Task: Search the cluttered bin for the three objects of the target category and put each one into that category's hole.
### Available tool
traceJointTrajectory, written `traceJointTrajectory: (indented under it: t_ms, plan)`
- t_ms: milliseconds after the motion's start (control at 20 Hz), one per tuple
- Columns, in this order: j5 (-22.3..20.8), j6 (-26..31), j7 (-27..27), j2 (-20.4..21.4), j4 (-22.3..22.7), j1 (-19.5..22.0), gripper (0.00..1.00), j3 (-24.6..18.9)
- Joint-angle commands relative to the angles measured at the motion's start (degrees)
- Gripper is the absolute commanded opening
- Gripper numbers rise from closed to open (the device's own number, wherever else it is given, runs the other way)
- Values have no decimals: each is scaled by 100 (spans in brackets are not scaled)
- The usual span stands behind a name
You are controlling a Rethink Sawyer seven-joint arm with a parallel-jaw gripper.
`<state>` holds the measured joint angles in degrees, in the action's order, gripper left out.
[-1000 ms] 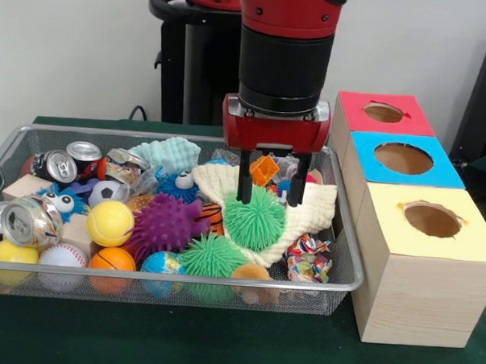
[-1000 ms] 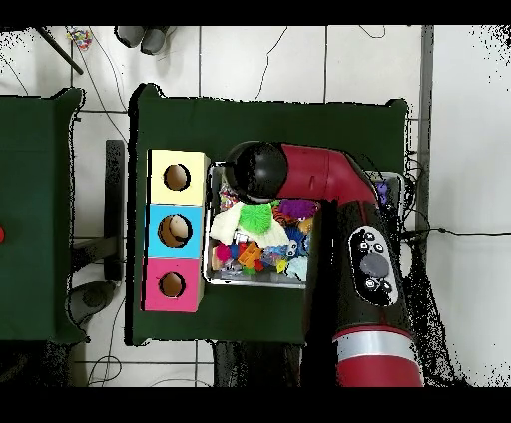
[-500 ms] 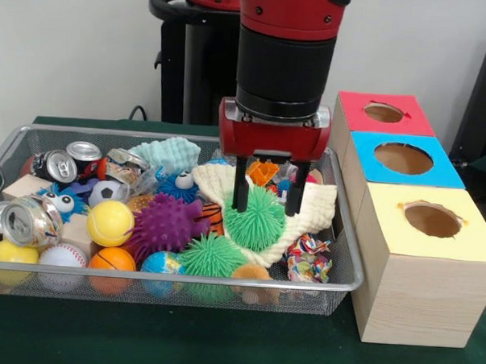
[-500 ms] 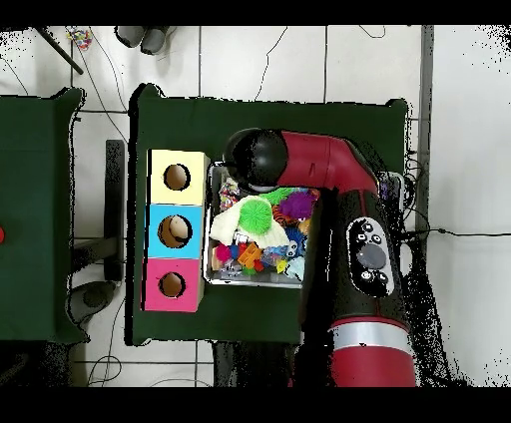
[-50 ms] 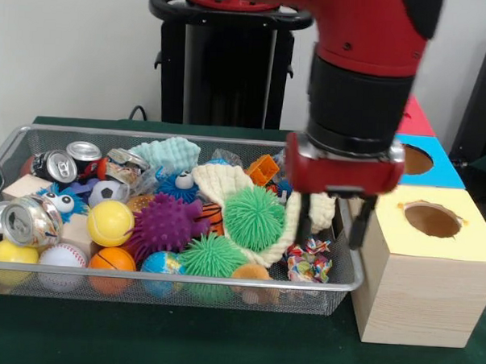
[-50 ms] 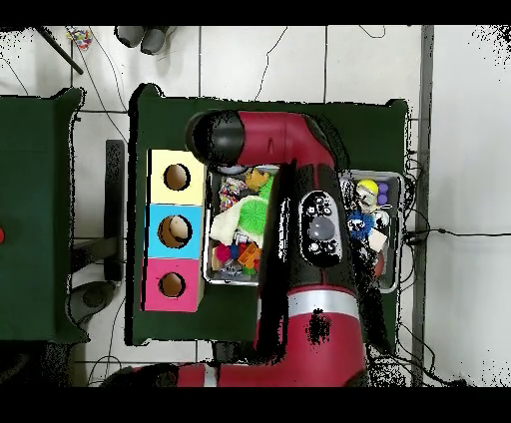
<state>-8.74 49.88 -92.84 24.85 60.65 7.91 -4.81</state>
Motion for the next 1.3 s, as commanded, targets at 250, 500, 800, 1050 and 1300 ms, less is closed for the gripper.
traceJointTrajectory:
  t_ms: [250,500,800,1050,1300]
  plan:
    - [241,249,-184,-1384,-1388,36,100,-702]
    - [221,-516,26,-1324,-345,398,100,-813]
    - [-5,-1600,-165,-822,1264,784,100,-880]
    - [-175,-2239,-385,-471,1981,802,100,-769]
    - [-104,-2222,-701,-97,2172,583,100,-521]
